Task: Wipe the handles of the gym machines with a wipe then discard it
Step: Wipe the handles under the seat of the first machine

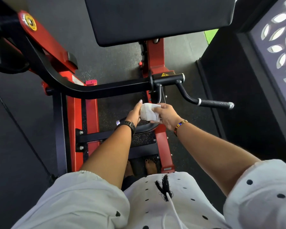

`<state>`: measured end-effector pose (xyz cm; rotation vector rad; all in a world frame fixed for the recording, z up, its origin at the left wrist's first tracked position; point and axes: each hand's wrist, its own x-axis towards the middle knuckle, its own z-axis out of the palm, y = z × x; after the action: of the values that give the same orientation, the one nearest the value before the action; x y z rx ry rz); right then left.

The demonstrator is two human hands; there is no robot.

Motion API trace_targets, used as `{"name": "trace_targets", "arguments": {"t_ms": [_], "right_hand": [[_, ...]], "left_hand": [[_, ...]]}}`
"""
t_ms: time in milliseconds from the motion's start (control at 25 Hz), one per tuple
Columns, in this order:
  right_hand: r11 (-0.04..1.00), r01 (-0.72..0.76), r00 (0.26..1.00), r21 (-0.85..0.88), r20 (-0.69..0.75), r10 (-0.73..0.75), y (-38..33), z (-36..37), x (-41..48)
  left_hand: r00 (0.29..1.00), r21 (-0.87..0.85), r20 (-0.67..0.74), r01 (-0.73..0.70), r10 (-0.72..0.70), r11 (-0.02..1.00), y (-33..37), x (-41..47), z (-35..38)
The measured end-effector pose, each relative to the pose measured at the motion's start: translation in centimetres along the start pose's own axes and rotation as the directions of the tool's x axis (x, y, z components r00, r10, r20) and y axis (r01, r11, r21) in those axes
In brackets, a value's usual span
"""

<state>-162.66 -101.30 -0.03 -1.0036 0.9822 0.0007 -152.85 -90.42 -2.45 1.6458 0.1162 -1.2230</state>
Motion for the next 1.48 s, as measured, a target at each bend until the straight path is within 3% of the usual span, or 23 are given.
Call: {"name": "trace_targets", "arguments": {"t_ms": [200, 520, 840, 1480], "right_hand": [[0.999, -0.026, 0.999, 0.044, -0.039, 0.028, -0.3, -1.0, -1.2], [0.979, 0.066, 0.990, 0.190, -0.136, -0.040, -0.9, -1.8, -3.7], [0.942, 0.153, 0.964, 0.299, -0.257, -0.075, 0.7, -2.4, -5.7], [0.909, 0.191, 0.940, 0.370, -0.337, -0.061, 0.1, -6.4, -7.3]], "left_hand": [[0.997, 0.025, 0.009, -0.083, 0.083, 0.996, 0.3, -0.1, 1.5], [0.986, -0.016, 0.148, -0.070, 0.072, 0.997, 2.6, -1.4, 2.4], [0.954, 0.054, 0.298, -0.052, 0.034, 0.997, 3.2, -2.7, 3.6], [0.924, 0.115, 0.382, -0.025, -0.021, 0.993, 4.3, -3.0, 8.4]]}}
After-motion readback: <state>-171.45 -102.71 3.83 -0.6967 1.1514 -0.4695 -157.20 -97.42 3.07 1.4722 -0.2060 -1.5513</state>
